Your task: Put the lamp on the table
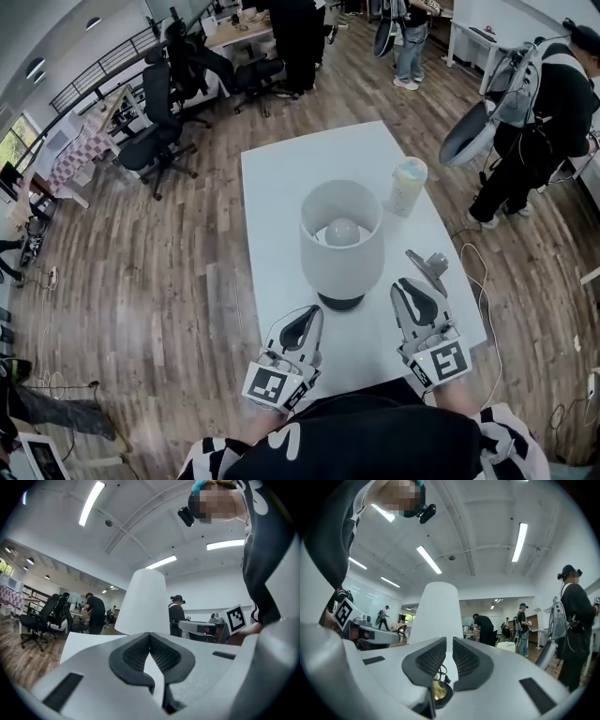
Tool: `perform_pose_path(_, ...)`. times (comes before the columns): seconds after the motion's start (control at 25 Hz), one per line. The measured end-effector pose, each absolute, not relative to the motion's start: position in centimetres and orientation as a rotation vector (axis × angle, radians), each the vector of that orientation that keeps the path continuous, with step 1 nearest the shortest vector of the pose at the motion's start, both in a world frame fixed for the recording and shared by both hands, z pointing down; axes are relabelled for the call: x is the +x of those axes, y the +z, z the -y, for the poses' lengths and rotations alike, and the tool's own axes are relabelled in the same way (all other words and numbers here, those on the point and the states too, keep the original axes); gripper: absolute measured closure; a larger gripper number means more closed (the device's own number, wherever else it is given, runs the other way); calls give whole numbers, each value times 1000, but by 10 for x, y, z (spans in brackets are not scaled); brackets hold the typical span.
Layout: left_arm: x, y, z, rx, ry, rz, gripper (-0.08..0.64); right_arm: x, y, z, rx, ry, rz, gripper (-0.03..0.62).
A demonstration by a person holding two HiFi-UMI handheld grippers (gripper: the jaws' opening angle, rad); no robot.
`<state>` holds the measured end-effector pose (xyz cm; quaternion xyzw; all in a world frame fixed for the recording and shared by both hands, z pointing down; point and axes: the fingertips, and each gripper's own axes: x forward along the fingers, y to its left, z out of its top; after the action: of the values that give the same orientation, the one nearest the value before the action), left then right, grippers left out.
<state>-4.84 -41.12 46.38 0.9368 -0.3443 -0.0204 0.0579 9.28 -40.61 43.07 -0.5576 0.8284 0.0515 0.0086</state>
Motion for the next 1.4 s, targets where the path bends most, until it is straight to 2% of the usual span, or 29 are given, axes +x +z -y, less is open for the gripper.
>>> perform_pose_path(0.12, -46, 458, 410, 2847, -79, 1033, 555, 78, 430, 405, -1702, 119, -2607, 561)
perform_pose_path(0.4, -37, 451, 400, 2870, -103, 1020, 555, 57, 435, 399, -1625, 99, -2681, 571)
perform_pose_path(0.84, -20, 433, 366, 2895, -116, 1065, 555, 62, 416, 373, -1549, 78, -2675, 571)
perform_pose_path(1.4, 25, 431, 258, 2848, -128, 1134, 555, 87, 420, 267, -1482, 87, -2796, 571)
